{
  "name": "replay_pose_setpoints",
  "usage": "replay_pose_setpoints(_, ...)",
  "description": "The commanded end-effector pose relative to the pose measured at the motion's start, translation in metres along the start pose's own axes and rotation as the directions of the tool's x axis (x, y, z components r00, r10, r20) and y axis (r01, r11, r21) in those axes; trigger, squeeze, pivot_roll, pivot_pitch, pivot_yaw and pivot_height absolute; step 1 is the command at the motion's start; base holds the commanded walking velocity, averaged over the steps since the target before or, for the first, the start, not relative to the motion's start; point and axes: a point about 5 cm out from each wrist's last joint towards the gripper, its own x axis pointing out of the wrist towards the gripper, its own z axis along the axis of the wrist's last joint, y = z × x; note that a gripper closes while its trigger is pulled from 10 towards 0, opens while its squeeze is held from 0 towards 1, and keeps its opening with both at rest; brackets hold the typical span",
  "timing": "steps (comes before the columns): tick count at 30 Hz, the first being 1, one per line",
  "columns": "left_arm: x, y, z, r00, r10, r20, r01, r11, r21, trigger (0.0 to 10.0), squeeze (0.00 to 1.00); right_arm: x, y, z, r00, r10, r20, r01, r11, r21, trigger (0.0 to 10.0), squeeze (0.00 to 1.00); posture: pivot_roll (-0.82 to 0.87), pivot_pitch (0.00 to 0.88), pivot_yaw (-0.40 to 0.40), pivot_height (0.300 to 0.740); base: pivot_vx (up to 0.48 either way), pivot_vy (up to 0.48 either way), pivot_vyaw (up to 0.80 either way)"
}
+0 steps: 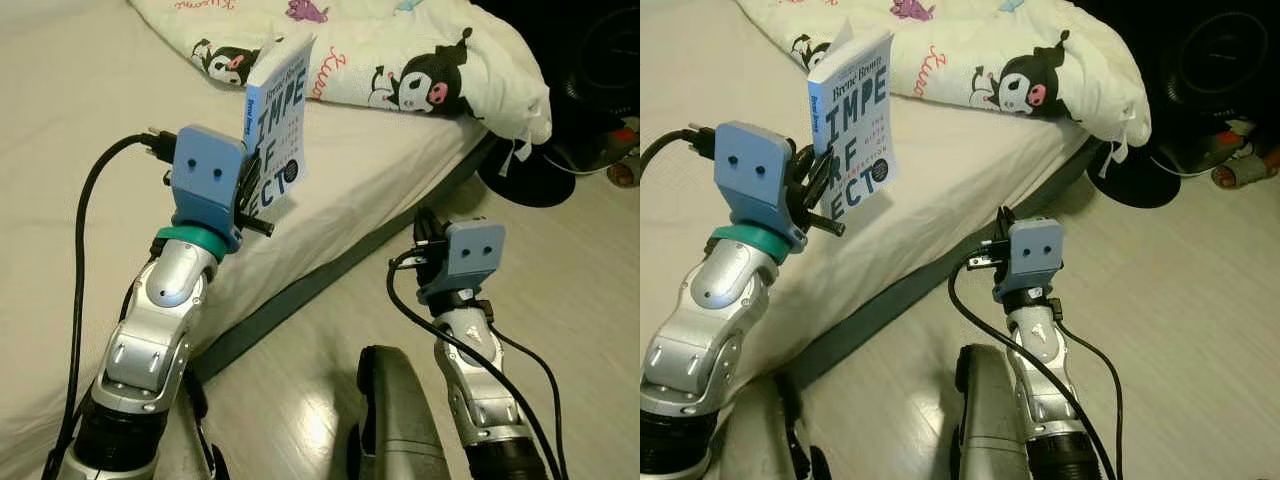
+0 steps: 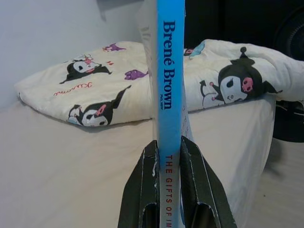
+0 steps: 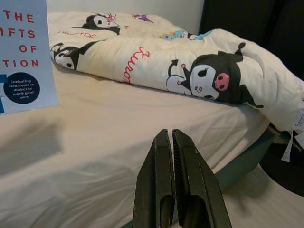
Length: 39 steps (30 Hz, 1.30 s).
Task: Clean up the room
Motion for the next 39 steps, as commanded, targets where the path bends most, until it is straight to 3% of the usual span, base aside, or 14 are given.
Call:
replay_pose_setpoints(1,-0.001,0.0,0.001,1.0,0.001,0.009,-0.001,1.0,0.006,10.0,0.0,-0.004,-0.003,-0.003,1.0,-0.01,-0.019,0.01,1.0,-0.007,10.0,0.0,-0.08,0.144,0.012,0.606,0.0,0.0,0.0)
replay_pose_setpoints(30,0.0,-0.004,-0.001,1.0,-0.013,0.007,0.013,1.0,0.0,10.0,0.0,-0.002,-0.003,-0.003,1.0,-0.005,-0.019,0.005,1.0,-0.009,10.0,0.0,-0.07,0.127,0.009,0.71,0.0,0.0,0.0)
replay_pose_setpoints(39,0.0,-0.002,-0.011,0.999,-0.019,-0.045,0.014,0.996,-0.092,10.0,0.0,0.0,-0.002,-0.004,1.0,-0.003,-0.017,0.003,1.0,-0.006,10.0,0.0,-0.07,0.117,0.007,0.739,0.0,0.0,0.0)
